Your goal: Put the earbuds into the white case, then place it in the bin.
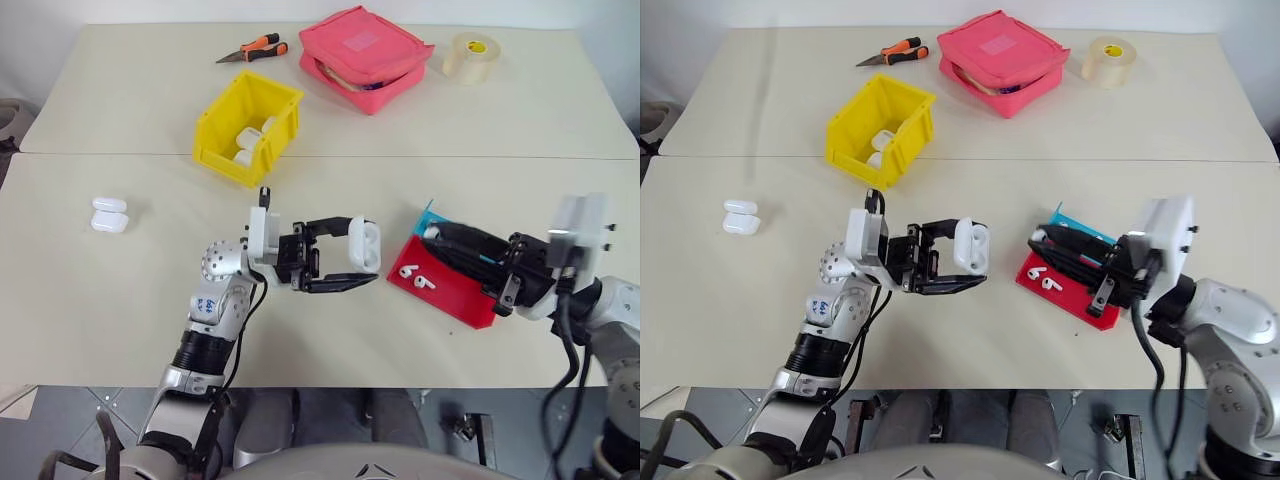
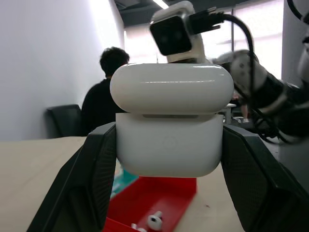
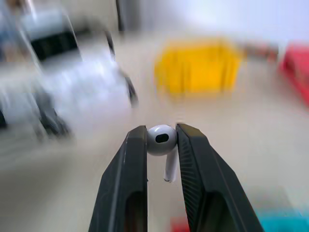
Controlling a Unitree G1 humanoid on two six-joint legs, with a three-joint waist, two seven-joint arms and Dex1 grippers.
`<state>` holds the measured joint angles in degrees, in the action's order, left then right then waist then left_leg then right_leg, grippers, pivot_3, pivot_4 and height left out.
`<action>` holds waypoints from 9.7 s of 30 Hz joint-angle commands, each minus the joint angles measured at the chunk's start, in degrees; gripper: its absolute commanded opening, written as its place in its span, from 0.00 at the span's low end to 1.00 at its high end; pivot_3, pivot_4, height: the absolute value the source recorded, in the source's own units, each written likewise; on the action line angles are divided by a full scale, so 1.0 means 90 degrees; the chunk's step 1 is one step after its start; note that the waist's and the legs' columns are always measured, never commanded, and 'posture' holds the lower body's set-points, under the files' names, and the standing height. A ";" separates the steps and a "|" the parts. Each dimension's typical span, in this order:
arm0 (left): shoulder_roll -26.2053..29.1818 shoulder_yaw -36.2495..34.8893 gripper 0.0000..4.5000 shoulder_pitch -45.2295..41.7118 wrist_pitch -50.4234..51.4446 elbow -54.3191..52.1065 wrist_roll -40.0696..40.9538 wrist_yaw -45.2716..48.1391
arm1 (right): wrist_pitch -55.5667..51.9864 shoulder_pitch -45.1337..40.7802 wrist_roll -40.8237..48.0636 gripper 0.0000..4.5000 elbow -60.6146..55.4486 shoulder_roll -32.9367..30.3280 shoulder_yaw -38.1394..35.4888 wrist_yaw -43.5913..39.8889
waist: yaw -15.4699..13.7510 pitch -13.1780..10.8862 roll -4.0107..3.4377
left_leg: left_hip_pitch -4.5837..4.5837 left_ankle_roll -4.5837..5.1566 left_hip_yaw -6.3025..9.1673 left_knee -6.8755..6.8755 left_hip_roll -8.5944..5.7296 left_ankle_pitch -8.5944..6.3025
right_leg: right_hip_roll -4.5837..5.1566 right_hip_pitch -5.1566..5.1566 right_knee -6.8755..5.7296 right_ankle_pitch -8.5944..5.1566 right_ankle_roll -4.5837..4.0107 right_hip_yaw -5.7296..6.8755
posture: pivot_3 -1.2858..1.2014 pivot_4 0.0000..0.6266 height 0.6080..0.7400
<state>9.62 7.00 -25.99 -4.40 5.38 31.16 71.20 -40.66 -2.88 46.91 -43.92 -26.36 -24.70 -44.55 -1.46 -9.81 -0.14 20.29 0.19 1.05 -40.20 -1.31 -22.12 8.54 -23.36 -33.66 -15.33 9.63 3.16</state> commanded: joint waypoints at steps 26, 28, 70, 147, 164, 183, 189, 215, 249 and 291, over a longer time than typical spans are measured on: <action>0.0041 -0.0202 0.62 -0.0263 0.1076 -0.0477 0.0327 -0.0134 | 0.2089 -0.0213 0.0067 0.11 0.1045 0.1352 0.2228 0.0575 | 0.0043 0.0000 -0.0004 | -0.0005 -0.0004 -0.0004 0.0006 0.0000 0.0002 | -0.0003 -0.0008 -0.0011 -0.0002 -0.0003 -0.0005 | 0.52 0.24 1.00; 0.0037 -0.0204 0.62 -0.0274 0.1080 -0.0468 0.0323 -0.0120 | 0.2132 -0.0215 0.0003 0.11 0.1125 0.1336 0.2276 0.0555 | 0.0041 0.0000 -0.0004 | -0.0005 -0.0004 -0.0004 0.0006 0.0000 0.0002 | -0.0003 -0.0009 -0.0011 -0.0002 -0.0003 -0.0005 | 0.52 0.24 1.00; 0.0236 -0.0133 0.62 0.0223 -0.0244 0.0278 -0.0262 0.0610 | 0.3039 0.2704 -0.0817 1.00 0.1797 -0.1749 -0.1124 -0.1560 | -0.0007 -0.0001 -0.0002 | -0.0005 0.0006 -0.0016 0.0012 0.0001 -0.0003 | -0.0002 -0.0001 0.0003 -0.0001 -0.0002 -0.0004 | 0.52 0.24 1.00; -0.0130 -0.0003 0.62 0.0192 -0.0725 0.0288 -0.0305 0.0097 | 0.1684 -0.4526 -0.5880 0.09 0.7218 -0.3016 0.4898 -0.3599 | 0.0030 0.0001 -0.0037 | 0.0019 0.0001 -0.0002 -0.0032 0.0009 -0.0001 | 0.0010 -0.0002 0.0009 0.0007 0.0005 0.0041 | 0.52 0.24 1.00; -0.0092 0.0051 0.62 0.0203 -0.0680 0.0253 -0.0286 0.0095 | -0.0618 -0.4631 -0.5029 0.58 0.5831 -0.3057 0.4199 -0.3547 | 0.0029 0.0000 -0.0038 | 0.0025 0.0001 -0.0001 -0.0032 0.0009 -0.0002 | 0.0010 -0.0012 0.0005 0.0007 0.0005 0.0039 | 0.52 0.24 1.00; -0.0107 0.0072 0.62 0.0254 -0.0677 0.0176 -0.0294 -0.0009 | -0.0910 -0.4512 -0.5135 0.58 0.5681 -0.2880 0.4726 -0.2800 | 0.0030 0.0000 -0.0038 | 0.0028 0.0000 0.0000 -0.0031 0.0007 -0.0002 | 0.0010 -0.0014 0.0005 0.0008 0.0005 0.0040 | 0.52 0.24 1.00; -0.0105 0.0073 0.62 0.0222 -0.0671 0.0187 -0.0282 -0.0012 | -0.0809 -0.4462 -0.5193 0.37 0.5693 -0.2922 0.4807 -0.2801 | 0.0030 0.0000 -0.0038 | 0.0028 0.0000 -0.0001 -0.0032 0.0007 -0.0002 | 0.0010 -0.0014 0.0005 0.0008 0.0005 0.0039 | 0.52 0.24 1.00; -0.0157 0.0072 0.62 -0.0264 -0.0103 0.0378 -0.0126 0.0109 | -0.0495 -0.2392 -0.1228 0.12 0.2447 -0.0805 0.0046 -0.1576 | 0.0012 -0.0002 -0.0035 | 0.0033 -0.0001 0.0009 -0.0030 0.0012 -0.0002 | 0.0006 -0.0013 0.0003 0.0008 0.0005 0.0051 | 0.52 0.24 1.00; -0.0262 -0.0359 0.62 -0.0605 0.0901 0.0239 -0.0024 -0.0409 | 0.1195 0.0007 0.0710 0.12 0.1088 0.1336 0.1976 0.0579 | 0.0031 -0.0001 -0.0039 | 0.0018 0.0000 0.0002 -0.0024 0.0002 -0.0002 | 0.0005 -0.0012 -0.0012 0.0006 0.0002 0.0037 | 0.52 0.24 1.00; 0.0980 0.0393 0.62 -0.0704 -0.0098 0.0492 -0.2138 -0.0945 | -0.0577 -0.2124 0.0227 0.01 0.1759 -0.1431 0.3053 0.0606 | 0.0008 -0.0002 -0.0037 | 0.0017 0.0001 0.0000 -0.0010 0.0003 -0.0002 | 0.0007 -0.0013 -0.0002 0.0006 0.0001 0.0040 | 0.52 0.24 1.00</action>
<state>18.67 10.59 -32.74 -4.06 11.87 11.07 63.12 -45.53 -21.74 49.98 -28.12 -38.48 3.41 -38.98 -1.39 -9.83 -0.48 20.44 0.21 1.04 -40.29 -1.28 -22.14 8.60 -23.47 -33.68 -15.28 9.64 3.51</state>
